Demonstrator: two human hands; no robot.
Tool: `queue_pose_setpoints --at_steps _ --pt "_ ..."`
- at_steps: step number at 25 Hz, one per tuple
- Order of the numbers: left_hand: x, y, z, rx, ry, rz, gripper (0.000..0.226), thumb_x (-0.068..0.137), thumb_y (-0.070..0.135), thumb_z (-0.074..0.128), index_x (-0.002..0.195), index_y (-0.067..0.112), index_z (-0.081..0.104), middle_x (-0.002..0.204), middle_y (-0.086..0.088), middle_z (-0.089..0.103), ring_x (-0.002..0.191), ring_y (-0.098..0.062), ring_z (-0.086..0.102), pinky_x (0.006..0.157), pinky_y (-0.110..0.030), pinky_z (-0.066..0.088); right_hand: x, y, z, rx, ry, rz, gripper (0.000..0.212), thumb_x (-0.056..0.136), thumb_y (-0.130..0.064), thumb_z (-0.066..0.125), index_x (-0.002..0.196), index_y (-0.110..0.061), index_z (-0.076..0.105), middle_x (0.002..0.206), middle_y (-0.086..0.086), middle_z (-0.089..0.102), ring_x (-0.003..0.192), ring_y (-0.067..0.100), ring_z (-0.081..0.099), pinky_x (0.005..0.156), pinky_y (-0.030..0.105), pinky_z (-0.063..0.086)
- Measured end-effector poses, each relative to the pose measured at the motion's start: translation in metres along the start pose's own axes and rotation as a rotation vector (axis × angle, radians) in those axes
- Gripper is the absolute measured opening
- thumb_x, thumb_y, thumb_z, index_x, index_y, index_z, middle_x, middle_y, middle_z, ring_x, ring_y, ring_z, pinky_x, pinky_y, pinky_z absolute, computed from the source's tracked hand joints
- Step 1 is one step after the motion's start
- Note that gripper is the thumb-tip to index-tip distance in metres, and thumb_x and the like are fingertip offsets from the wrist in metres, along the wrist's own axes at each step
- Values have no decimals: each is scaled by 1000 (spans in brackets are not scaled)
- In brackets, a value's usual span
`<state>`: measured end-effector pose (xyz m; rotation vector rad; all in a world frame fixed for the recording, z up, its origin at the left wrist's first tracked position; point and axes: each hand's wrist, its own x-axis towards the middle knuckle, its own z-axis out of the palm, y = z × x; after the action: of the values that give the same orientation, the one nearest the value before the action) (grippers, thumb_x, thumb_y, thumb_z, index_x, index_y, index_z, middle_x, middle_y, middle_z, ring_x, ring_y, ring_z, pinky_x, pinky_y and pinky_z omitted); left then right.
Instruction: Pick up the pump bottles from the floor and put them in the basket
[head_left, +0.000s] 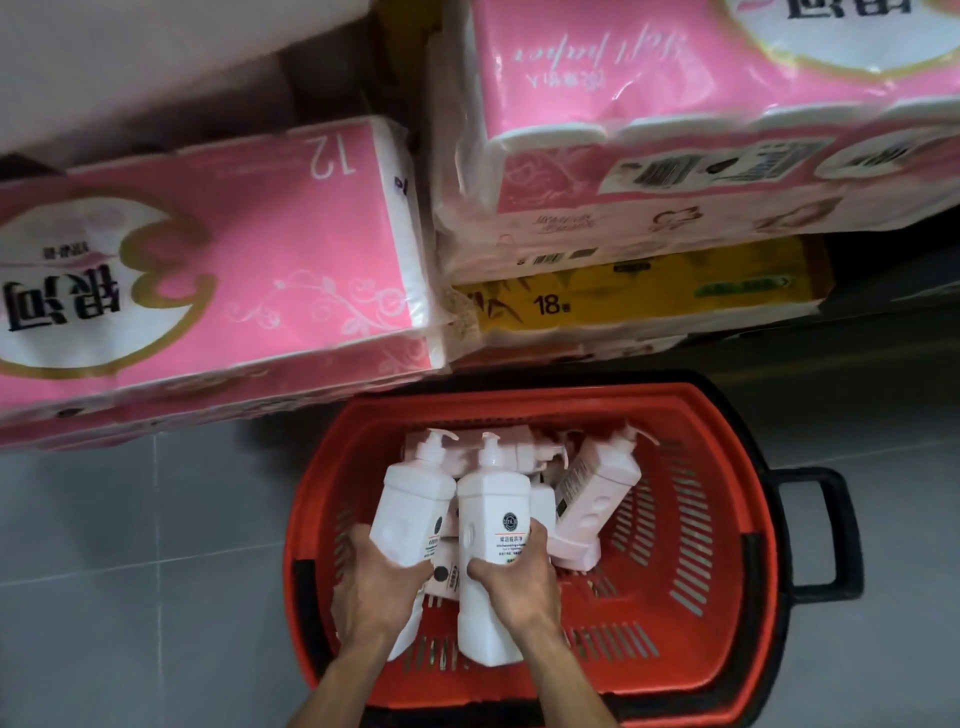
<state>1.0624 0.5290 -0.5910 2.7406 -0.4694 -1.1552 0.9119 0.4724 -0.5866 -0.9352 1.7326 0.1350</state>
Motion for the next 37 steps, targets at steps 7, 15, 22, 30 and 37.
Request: queue_pose_setpoints --at_steps 7,15,22,30,37 --pt "27 -5 18 -42 3 -29 72 60 30 88 113 15 42 101 -1 57 94 -31 63 72 -37 49 20 -8 17 -36 23 31 72 61 -45 76 122 -29 40 87 -12 66 76 14 65 69 34 53" --pt "31 -11 27 73 10 2 76 66 35 86 127 15 45 123 -7 58 114 -33 57 82 -38 47 33 1 24 -93 -59 66 67 71 -35 85 121 -29 39 102 -13 67 91 17 67 77 34 52" --pt "20 3 -1 170 -3 114 54 83 30 71 131 24 48 134 -3 53 122 -27 51 90 -38 46 18 -8 11 -256 -124 65 45 88 -28 66 129 -21 49 117 1 69 104 24 66 77 31 47" --pt "-38 64 -67 568 -42 473 51 87 41 63 133 29 44 130 1 48 118 -24 45 93 -38 42 -35 -71 -44 -434 -125 -97 46 87 -38 66 130 -28 53 117 2 70 109 27 65 83 34 48" --pt "-128 108 -130 674 -13 610 50 88 44 63 132 29 46 130 2 49 118 -24 45 91 -39 40 -130 -118 -128 -504 -8 -241 47 83 -25 68 128 -27 56 123 2 68 116 26 62 92 37 51"
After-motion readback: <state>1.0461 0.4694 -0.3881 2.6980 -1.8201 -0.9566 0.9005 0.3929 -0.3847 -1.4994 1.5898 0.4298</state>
